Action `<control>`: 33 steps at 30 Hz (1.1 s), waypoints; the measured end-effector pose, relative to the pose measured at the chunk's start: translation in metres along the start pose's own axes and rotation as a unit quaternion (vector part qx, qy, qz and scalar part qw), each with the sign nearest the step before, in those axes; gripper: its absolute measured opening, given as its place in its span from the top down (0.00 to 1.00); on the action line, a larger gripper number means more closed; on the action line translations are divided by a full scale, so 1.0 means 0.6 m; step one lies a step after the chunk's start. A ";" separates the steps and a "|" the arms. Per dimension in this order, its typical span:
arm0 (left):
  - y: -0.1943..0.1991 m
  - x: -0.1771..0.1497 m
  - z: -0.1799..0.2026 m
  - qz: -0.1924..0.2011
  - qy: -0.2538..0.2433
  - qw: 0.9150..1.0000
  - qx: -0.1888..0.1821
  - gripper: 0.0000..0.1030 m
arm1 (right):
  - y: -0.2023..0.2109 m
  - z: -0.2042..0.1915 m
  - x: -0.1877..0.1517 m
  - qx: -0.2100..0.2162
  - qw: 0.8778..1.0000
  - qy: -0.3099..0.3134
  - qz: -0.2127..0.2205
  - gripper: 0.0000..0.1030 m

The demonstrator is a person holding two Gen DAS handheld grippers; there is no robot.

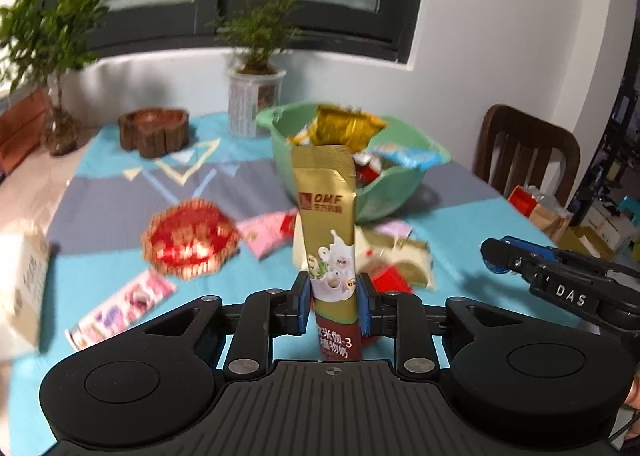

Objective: Organize snacks
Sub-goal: 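Carry both snacks over the green bowl and open both tools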

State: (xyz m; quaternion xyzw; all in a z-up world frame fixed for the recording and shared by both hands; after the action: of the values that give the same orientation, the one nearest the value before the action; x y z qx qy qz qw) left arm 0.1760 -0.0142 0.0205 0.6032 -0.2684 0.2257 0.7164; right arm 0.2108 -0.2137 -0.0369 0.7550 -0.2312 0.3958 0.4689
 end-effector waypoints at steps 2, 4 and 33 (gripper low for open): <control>0.009 0.026 0.006 0.011 -0.006 1.000 0.000 0.14 | 0.006 -0.005 0.016 -0.001 1.000 0.009 0.003 0.68; 0.015 0.053 0.011 0.025 -0.008 1.000 0.001 0.14 | 0.011 -0.011 0.038 0.002 1.000 0.014 0.008 0.68; -0.161 0.234 -0.032 -0.017 0.047 0.998 0.033 0.00 | -0.167 0.005 0.195 -0.002 1.000 0.010 0.030 0.32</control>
State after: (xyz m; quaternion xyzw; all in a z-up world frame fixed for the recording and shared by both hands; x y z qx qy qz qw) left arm 0.3463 -0.0119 0.0386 0.6197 -0.2162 0.2499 0.7119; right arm 0.3521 -0.1684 0.0050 0.7427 -0.2501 0.4164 0.4609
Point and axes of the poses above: each gripper's, at about its wrist camera, not at the fingertips, and y roughly against the way its jaws point, z to its right, x to its top, the point moved 10 cm from there along -y, roughly the way its jaws point, and after that the axes turned 12 degrees about -z, right-handed, at the moved point
